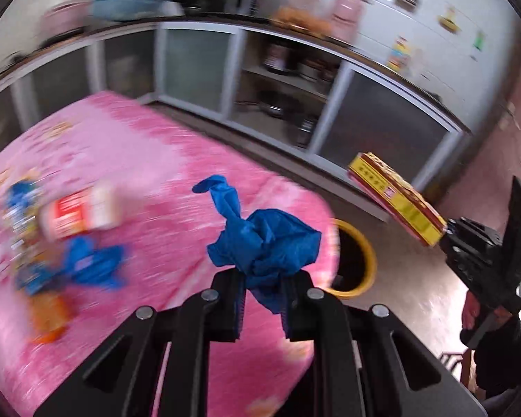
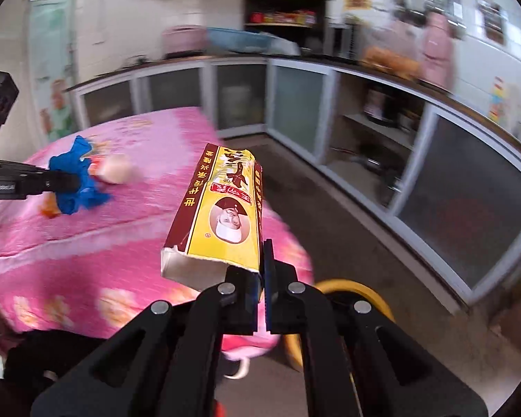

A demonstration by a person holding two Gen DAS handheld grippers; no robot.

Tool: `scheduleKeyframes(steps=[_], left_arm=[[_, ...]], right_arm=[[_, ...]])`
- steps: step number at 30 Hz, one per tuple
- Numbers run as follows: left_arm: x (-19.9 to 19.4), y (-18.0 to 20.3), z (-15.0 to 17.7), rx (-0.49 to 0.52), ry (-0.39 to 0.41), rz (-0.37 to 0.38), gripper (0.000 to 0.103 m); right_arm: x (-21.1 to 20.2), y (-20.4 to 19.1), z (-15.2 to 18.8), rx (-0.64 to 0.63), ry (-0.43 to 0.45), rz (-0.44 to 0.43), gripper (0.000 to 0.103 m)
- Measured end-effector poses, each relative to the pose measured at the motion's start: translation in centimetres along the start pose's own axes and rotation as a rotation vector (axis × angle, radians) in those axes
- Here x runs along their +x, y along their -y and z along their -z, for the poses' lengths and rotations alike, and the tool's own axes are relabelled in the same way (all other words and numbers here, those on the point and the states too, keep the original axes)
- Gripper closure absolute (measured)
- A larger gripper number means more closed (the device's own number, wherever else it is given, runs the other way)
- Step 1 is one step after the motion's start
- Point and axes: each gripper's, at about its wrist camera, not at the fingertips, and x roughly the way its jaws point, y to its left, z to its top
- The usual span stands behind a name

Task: Collect trash
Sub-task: 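Carry the glove and yellow box over the yellow bin and open both tools, then swing both open tools back over the remaining trash on the bed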

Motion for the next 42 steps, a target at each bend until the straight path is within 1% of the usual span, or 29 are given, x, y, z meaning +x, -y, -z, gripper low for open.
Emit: scheduleKeyframes(steps=[1,5,7,12,14,18,20,22,27,33,35,36,37,38,39,40,42], left_arm=[[1.5,1.9,-0.7,0.033,-0.014,0.034,0.088],[5.9,7.1,-2.4,0.116,-0.053,0.119,0.088],[7.8,9.1,-3.0,0.149,-0.071,0.151,0.088],[13.2,14.3,-4.2,0.213,-0.132,0.199,0.088],[15.0,15.7,-4.5,0.228,-0.151,0.220,0.088],[19.1,18.2,-4.8,0.264,-0.207,0.212,0.088],[21.0,19.2,-5.0,0.288,-0.227,0.184,0.088],[22.5,19.9,-5.4,0.299,-0.249,0.171,0.088],[27.4,21.4,-5.7,0.310,-0.332,0.160,0.087],[30.7,21.8,-5.6,0.289,-0.379,0.149,0.087],[31.1,21.4,-5.6,0.265,-0.384,0.141,0.083],[31.4,21.2,-5.7,0.254,-0.389,0.136,0.073],[31.6,21.3,-5.7,0.242,-0.389,0.129,0.058],[31.7,21.1,-5.9,0.225,-0.386,0.127,0.049],[31.8,21.1,-5.9,0.210,-0.376,0.129,0.034],[31.7,20.9,-6.1,0.194,-0.366,0.133,0.028],[31.3,20.9,-6.3,0.177,-0.356,0.145,0.027]], right_arm=[[0.0,1.6,0.6,0.025,-0.010,0.029,0.101],[0.4,6.6,2.7,0.109,-0.039,0.118,0.101],[1.1,8.8,3.8,0.141,-0.061,0.155,0.101],[3.4,13.0,6.8,0.217,-0.127,0.193,0.101],[4.4,14.5,8.0,0.244,-0.154,0.202,0.101],[5.9,16.3,9.7,0.288,-0.190,0.206,0.101],[6.9,17.1,10.4,0.306,-0.208,0.207,0.101],[8.0,17.7,11.1,0.318,-0.235,0.206,0.101],[10.8,19.1,12.0,0.354,-0.293,0.195,0.101],[13.5,19.6,12.8,0.379,-0.355,0.195,0.100],[13.9,19.7,13.1,0.384,-0.368,0.192,0.100],[14.2,19.8,13.3,0.386,-0.378,0.187,0.100],[14.6,20.0,13.5,0.384,-0.390,0.185,0.099],[14.8,20.1,13.8,0.380,-0.401,0.191,0.096],[15.1,20.1,14.0,0.375,-0.408,0.201,0.086],[15.4,20.2,14.3,0.368,-0.420,0.208,0.079],[15.2,20.6,14.9,0.392,-0.410,0.202,0.043]])
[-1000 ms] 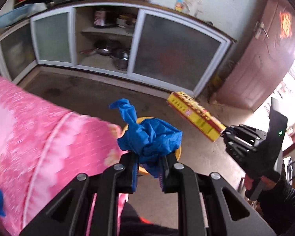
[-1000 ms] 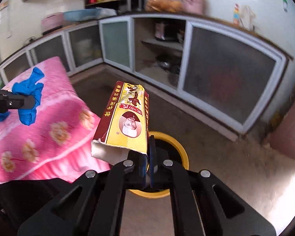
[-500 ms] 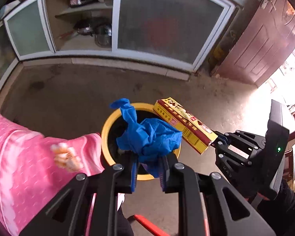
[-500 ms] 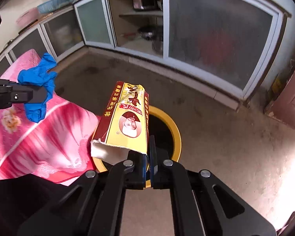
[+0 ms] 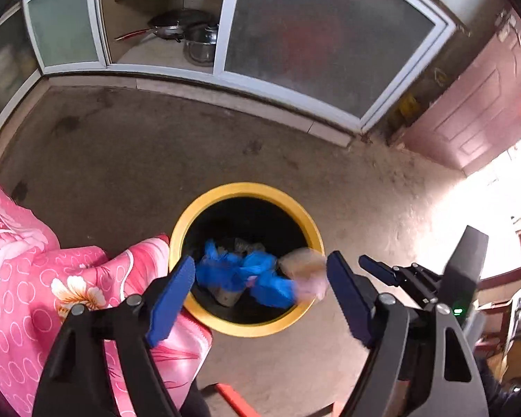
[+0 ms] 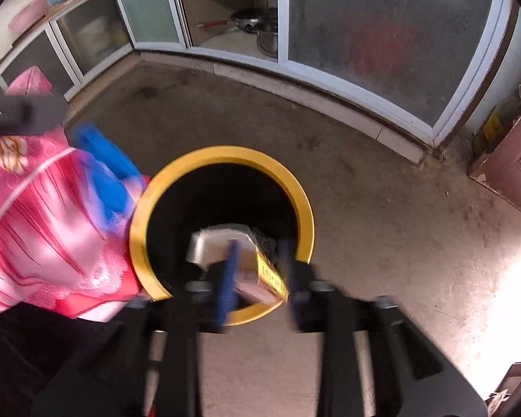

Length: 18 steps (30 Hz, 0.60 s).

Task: Collect trash
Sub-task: 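Swing both open tools back over the remaining trash on the bed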

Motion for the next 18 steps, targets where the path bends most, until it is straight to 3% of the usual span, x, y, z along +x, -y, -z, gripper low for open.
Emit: scheduleKeyframes(steps=[6,13,18], left_arm=[[-3.1,0.0,0.3,-0.030,0.083,0.056,0.019],[-12.4,1.2,3.1,-0.020,0.342,0.103,0.014],[-20.6,0.4,8.0,0.019,0.507,0.020,0.008]], right_arm=[[-2.8,1.9,1.0,0.041,0.079,0.061,0.041],[-10.3,2.1,2.1,0.022,0.324,0.146,0.035],[-16.3,-0.5,1.5,-0.061,0.524,0.032,0.019]])
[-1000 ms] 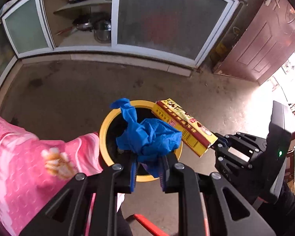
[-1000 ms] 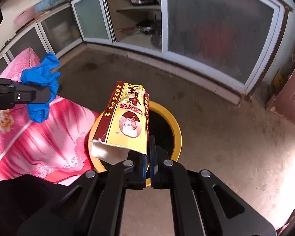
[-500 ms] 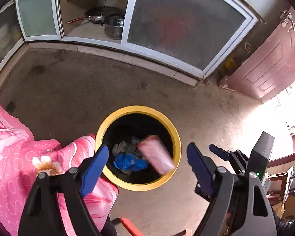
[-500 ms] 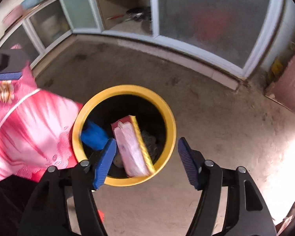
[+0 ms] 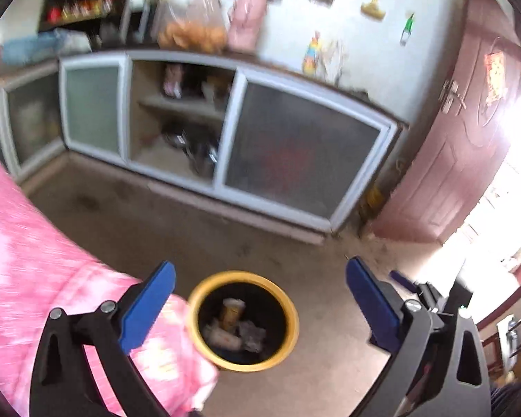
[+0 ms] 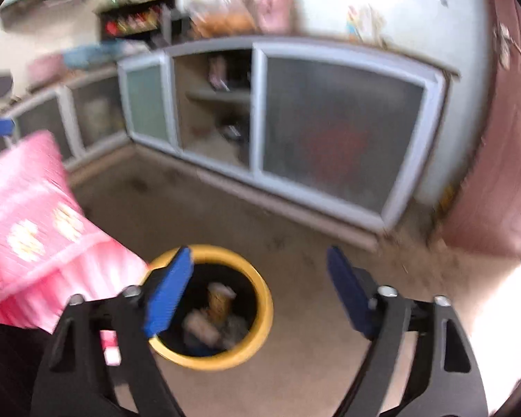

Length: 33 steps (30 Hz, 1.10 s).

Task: Collect trash
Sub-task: 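Swing both open tools back over the remaining trash on the bed, then grasp the orange peel with the left tool while the right tool grasps the red paper cup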

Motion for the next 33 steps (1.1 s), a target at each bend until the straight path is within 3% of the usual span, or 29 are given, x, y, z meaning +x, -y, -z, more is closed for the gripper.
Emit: scheduleKeyframes(steps=[5,10,17,21,28,33], left_arm=[[-10.5,-5.0,3.1,-0.006,0.084,-0.188,0.008],[-19.2,-11.6,7.9,-0.105,0.094,-0.451,0.008],[-26.6,-19.8,15.2,-0.290,0.003,-0.743,0.008],[-27.4,-23.0,16.7,-0.322,-0.036,-0.808,0.008],[-25.5,-26.4,16.8,-0.320,-0.073,-0.772,0.008],[-24.4,-28.2,16.7,-0.375,-0.095,-0.698,0.008]], right_arm=[[-2.9,-5.6,-3.9,-0.073,0.095,-0.267,0.014],[-2.2,-14.3,-6.3,-0.169,0.027,-0.575,0.013],[-0.6,-27.4,-7.8,-0.334,-0.020,-0.747,0.015],[0.0,-32.9,-8.0,-0.358,-0.072,-0.838,0.018],[1.8,-39.5,-8.8,-0.402,-0.134,-0.881,0.019],[3.4,-43.0,-8.8,-0.445,-0.192,-0.894,0.024]])
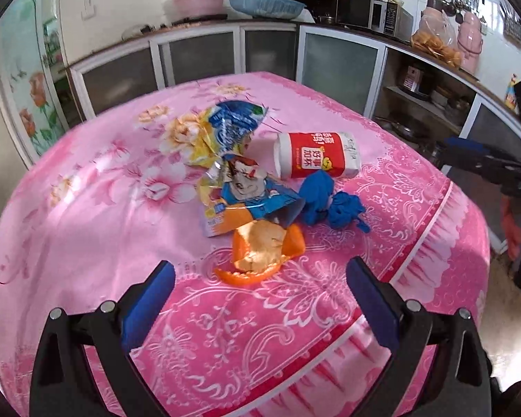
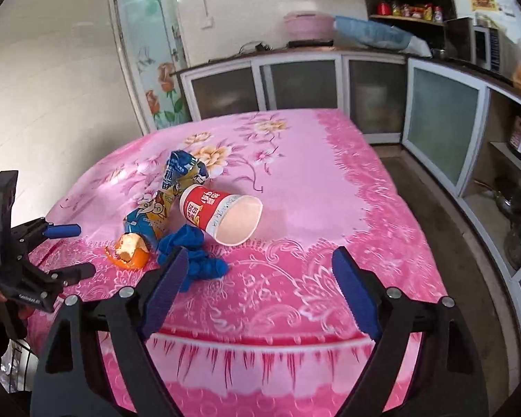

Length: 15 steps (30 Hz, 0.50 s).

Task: Collect trash
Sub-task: 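Grasp the orange peel with the left tool while the right tool grasps the red paper cup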

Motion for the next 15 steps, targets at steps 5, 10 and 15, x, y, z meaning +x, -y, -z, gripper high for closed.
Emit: scheduleKeyframes(steps=[5,10,15], left_arm=[[1.9,-0.8,-0.7,-0.020,-0.058,0.013,0.008],[3.6,-1.3,-1.2,-0.034,-0.099,0.046,0.008],[5.2,-1.7,-1.2,-0.044,-0.139,0.055,0.008]], right_arm=[[3.5,-0.3,-1.2,-0.013,-0.069,-0.008,0.027],[6.2,-0.4,-2.1,0.004,-0.125,-0.064,0.029],[7.9,-1.3,-2.8,-0.001,-0.164,-0.132,0.030]])
